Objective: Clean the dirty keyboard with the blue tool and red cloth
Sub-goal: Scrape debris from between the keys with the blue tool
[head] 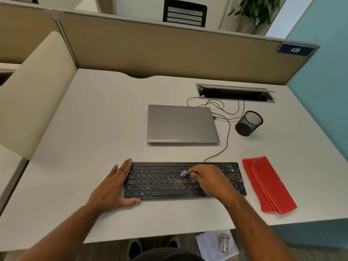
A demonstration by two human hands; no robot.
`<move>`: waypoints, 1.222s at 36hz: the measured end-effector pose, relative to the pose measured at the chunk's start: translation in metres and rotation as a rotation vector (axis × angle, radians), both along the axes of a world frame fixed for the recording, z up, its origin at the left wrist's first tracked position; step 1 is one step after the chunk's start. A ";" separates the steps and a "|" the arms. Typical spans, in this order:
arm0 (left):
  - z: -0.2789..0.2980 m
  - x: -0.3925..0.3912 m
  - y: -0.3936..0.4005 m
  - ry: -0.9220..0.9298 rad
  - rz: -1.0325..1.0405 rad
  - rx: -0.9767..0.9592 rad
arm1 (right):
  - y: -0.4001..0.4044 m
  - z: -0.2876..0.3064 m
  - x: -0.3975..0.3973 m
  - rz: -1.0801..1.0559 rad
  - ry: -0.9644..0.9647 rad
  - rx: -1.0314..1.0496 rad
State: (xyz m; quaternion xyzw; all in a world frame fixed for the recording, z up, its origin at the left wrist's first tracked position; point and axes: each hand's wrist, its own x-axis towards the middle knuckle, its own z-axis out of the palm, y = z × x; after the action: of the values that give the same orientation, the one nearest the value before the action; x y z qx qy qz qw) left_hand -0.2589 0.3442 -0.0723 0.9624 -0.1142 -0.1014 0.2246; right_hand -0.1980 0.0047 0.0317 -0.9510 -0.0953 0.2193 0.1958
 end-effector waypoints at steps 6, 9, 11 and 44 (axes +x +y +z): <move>0.001 0.000 0.000 -0.012 -0.006 0.000 | -0.022 0.003 0.005 0.002 -0.107 -0.256; 0.002 0.000 -0.001 -0.015 -0.011 -0.004 | -0.028 0.006 0.010 -0.024 -0.119 -0.282; 0.003 0.000 -0.002 -0.018 -0.014 -0.006 | -0.024 0.009 0.009 -0.051 -0.073 -0.145; -0.008 0.001 0.003 0.000 0.003 -0.022 | -0.050 -0.002 0.003 -0.201 -0.066 -0.010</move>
State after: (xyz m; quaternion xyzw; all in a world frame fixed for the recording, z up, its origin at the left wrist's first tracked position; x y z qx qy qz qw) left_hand -0.2579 0.3476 -0.0807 0.9600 -0.1140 -0.0999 0.2355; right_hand -0.1954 -0.0458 0.0298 -0.9635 -0.0047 0.1674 0.2087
